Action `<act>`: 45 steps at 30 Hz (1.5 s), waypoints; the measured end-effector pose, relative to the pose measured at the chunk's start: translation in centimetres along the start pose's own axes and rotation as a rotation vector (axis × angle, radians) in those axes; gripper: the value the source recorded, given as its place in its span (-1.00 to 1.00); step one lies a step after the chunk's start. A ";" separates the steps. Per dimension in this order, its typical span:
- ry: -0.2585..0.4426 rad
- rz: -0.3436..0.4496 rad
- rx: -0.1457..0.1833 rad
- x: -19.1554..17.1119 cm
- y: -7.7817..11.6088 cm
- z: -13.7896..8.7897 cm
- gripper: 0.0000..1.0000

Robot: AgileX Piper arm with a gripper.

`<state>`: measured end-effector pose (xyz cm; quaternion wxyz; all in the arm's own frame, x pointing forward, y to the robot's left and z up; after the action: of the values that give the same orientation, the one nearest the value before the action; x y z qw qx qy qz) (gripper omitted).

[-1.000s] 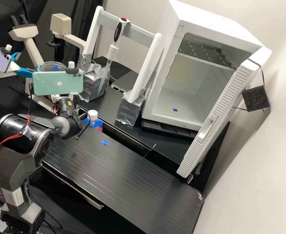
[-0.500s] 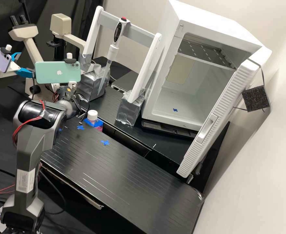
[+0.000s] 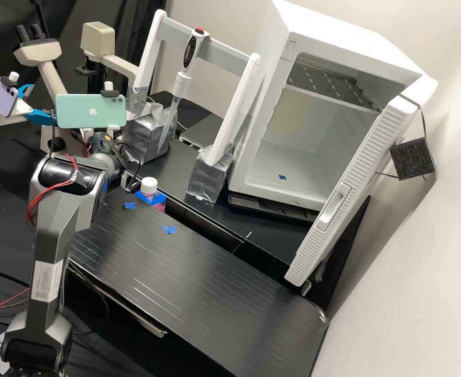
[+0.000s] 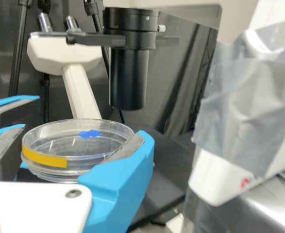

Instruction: Move the petri dish to the microscope

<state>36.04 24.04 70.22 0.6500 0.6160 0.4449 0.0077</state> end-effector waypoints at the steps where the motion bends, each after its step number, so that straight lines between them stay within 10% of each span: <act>1: 0.002 0.002 0.007 0.2 -0.1 0.0 -1.00; 23: -0.035 0.018 0.089 3.2 -1.3 1.4 -1.00; 45: -0.057 0.023 0.088 0.8 -0.6 0.3 -1.00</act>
<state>36.39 24.10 69.20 0.6348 0.6490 0.4187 -0.0220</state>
